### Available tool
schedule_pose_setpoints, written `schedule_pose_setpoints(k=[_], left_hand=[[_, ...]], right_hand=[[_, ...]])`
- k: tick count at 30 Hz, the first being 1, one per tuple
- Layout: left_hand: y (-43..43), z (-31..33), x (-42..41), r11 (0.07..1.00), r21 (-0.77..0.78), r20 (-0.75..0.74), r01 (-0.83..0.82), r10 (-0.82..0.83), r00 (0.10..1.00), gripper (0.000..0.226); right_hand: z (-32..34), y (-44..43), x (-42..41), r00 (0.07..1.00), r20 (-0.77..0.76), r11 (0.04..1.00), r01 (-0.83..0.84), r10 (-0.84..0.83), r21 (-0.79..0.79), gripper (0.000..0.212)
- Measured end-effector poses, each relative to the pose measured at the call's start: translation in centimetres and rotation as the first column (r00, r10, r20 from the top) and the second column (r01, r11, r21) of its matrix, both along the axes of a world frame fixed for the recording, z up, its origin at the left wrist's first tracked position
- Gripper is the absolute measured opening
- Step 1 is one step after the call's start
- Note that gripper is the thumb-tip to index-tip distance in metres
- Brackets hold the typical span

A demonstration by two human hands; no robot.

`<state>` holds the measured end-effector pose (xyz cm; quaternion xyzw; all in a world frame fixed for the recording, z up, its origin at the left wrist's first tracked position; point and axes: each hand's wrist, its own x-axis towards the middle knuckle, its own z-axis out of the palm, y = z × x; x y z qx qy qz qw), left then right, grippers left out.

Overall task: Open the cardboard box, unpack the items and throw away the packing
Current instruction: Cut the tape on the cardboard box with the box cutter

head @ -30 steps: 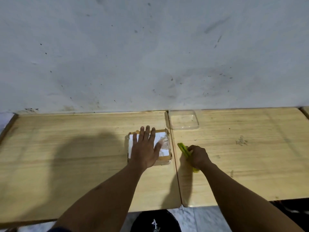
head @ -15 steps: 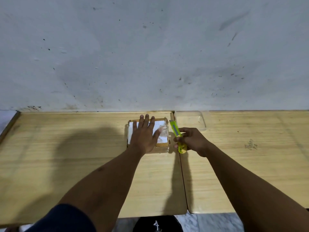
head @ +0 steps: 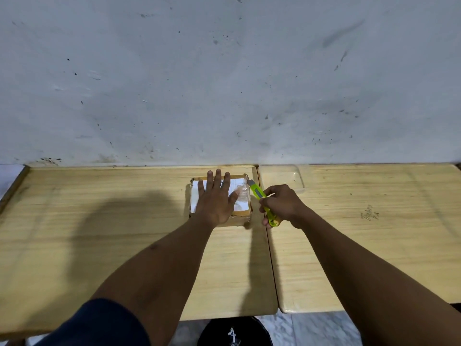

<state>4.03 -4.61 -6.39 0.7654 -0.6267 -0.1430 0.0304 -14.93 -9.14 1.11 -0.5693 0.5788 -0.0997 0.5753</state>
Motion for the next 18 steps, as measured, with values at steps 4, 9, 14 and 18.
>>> schedule_pose_setpoints(k=[4,9,14,18], left_hand=[[0.1,0.0,-0.1,1.000,-0.004,0.021,0.005,-0.005,1.000,0.066],[-0.1,-0.2,-0.1,0.999,-0.030,0.033,-0.026,0.027,0.999,0.065],[-0.5,-0.6,-0.8,0.996,-0.032,0.041,-0.082,0.083,0.996,0.064],[-0.5,-0.8,-1.0,0.994,-0.042,0.057,-0.100,0.102,0.993,0.064]], right_hand=[[0.3,0.4,0.7,0.997,-0.079,0.998,-0.028,0.023,-0.061,0.023],[1.7,0.0,2.7,0.955,-0.271,0.945,-0.191,0.118,-0.264,0.032],[2.6,-0.3,3.3,0.883,-0.426,0.903,-0.334,0.199,-0.270,0.021],[3.0,0.6,3.2,0.857,-0.449,0.903,-0.375,0.253,-0.208,0.008]])
